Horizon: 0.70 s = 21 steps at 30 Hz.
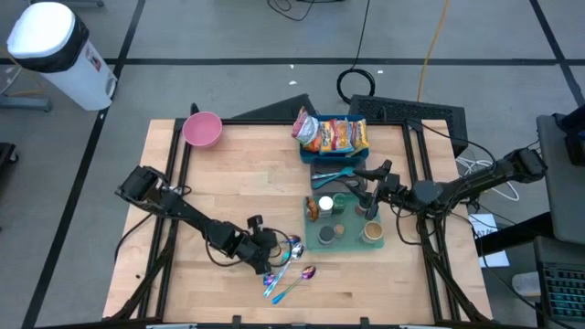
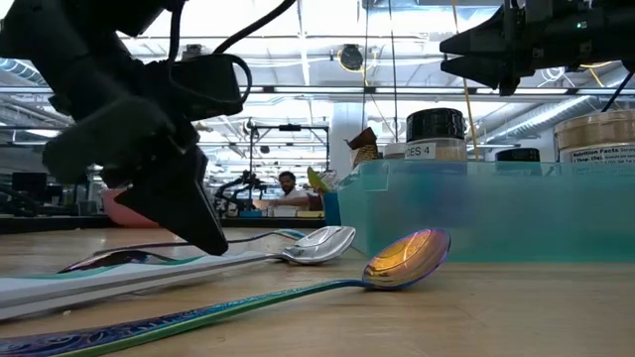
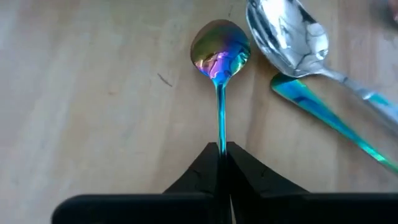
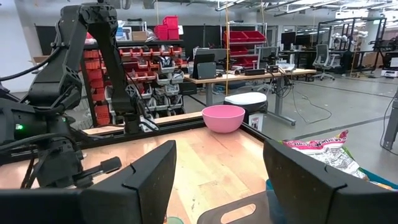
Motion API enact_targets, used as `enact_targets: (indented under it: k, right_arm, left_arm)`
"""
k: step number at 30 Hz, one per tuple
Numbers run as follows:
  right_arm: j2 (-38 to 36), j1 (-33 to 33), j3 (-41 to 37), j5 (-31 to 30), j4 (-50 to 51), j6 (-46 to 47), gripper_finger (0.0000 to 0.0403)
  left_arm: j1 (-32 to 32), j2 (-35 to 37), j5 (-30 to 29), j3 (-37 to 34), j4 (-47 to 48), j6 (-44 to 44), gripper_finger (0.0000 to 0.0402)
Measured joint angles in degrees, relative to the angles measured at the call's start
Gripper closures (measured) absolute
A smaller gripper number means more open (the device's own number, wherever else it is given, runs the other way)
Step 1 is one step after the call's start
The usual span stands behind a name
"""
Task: Pick & Place Food Item
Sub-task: Put the top purple spoon into the black bin
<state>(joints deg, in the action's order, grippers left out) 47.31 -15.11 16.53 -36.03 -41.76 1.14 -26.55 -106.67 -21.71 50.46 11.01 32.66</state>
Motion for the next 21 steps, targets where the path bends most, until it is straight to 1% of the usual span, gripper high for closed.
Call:
enact_targets:
  k: [4,7,9,12,14,16,18,19,21]
  right_arm:
    - [0.0,0.01,0.0,0.03,0.02,0.23,0.017]
    - [0.0,0.02,0.0,0.05,-0.02,-0.26,0.017]
    - [0.02,0.02,0.0,0.05,-0.04,-0.3,0.017]
    - [0.02,0.06,-0.02,0.05,-0.09,-0.26,0.017]
    - [0.09,0.1,-0.02,0.05,-0.26,1.08,0.017]
    - [0.81,0.25,-0.02,0.07,-0.76,3.59,0.017]
    - [2.25,0.41,-0.02,0.13,-2.14,6.02,0.017]
    - [3.15,0.41,-0.02,0.15,-3.4,6.9,0.017]
    - [5.61,0.61,-0.02,0.19,-7.56,7.56,0.017]
  left_arm:
    - [-0.05,2.94,-2.69,-0.29,2.97,-4.54,0.0391]
    - [-0.76,8.12,-7.36,-0.87,10.97,-5.66,0.0392]
    - [-1.42,12.57,-11.96,-0.53,13.99,-5.48,0.0392]
    - [-2.48,19.08,-22.11,-0.37,18.43,-6.06,0.0392]
    - [-2.72,22.23,-28.46,-0.62,18.61,-8.79,0.0392]
    - [-2.49,24.74,-34.7,-0.38,15.69,-14.66,0.0392]
    - [-1.93,25.81,-39.24,-0.31,12.23,-24.39,0.0392]
    - [-1.49,25.71,-40.27,-0.33,9.77,-30.06,0.0392]
    - [-0.59,25.36,-40.45,-0.38,3.97,-40.78,0.0392]
